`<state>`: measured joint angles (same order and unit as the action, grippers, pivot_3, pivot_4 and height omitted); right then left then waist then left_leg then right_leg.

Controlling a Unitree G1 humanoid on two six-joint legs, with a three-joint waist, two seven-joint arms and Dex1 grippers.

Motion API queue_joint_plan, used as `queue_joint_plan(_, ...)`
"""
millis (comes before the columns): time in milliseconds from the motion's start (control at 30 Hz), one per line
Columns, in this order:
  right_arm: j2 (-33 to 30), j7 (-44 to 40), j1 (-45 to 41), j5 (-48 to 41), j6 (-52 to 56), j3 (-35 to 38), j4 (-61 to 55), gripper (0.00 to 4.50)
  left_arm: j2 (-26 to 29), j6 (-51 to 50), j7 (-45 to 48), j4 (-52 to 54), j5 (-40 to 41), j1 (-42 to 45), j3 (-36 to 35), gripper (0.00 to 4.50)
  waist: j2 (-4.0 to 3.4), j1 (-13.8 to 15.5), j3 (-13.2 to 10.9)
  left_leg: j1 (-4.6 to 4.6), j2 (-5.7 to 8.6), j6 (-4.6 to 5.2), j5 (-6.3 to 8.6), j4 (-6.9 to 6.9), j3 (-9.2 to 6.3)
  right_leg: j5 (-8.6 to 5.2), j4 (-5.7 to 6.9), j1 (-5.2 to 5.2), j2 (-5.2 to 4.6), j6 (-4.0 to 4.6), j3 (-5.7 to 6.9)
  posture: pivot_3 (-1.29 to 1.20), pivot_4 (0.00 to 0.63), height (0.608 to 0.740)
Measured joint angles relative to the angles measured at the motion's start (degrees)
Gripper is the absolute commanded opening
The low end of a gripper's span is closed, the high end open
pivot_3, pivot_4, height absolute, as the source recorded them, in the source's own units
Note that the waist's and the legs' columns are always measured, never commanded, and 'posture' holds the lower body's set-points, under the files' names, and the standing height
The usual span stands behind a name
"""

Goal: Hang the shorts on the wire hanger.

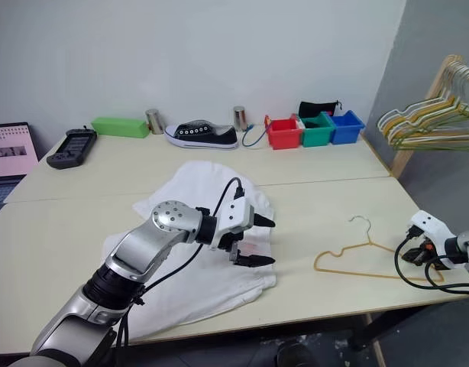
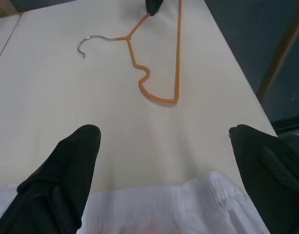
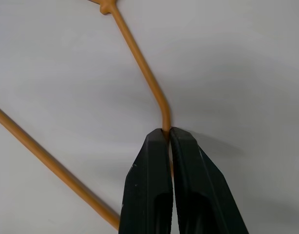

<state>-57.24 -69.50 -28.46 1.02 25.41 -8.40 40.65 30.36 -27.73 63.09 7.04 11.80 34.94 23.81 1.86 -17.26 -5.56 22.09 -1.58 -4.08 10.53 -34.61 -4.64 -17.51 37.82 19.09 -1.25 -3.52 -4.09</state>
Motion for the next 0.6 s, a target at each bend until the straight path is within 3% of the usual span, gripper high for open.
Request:
queue_joint_plan(200, 4.2, 6.4, 1.8, -0.2, 2.6, 3.2, -10.6, 0.02, 0.9, 0.8, -2.2, -4.1, -0.5, 0.8, -4.6, 4.50, 0.10, -1.5, 0.0, 0.01, -0.05, 0.00, 0.00, -0.01, 0.03, 0.02, 0.09, 0.15, 0.02, -0.04, -0.08, -0.27, 0.048, 0.740)
queue_joint_plan(400, 14.8, 19.6, -3.0, -0.3, 3.9, 5.0, -32.0, 0.02, 1.3, -4.4, -5.0, -7.4, 4.4, 5.0, -15.2, 4.50, -0.74, -3.4, -0.4, 0.03, 0.02, 0.01, -0.02, 0.04, 0.01, 0.22, 0.34, 0.38, 0.03, -0.40, -0.11, -0.26, 0.036, 0.740)
queue_joint_plan(600, 19.1, 30.7, -7.9, 5.9, -11.0, 2.6, -40.4, 0.02, 6.6, -13.4, 2.0, -8.5, 12.9, 6.4, -19.2, 4.50, -0.86, -2.8, -0.3, 0.95, 0.01, 0.01, -0.04, 0.11, 0.01, 0.27, 0.32, 1.19, 0.04, -0.49, -0.08, -0.26, 0.025, 0.740)
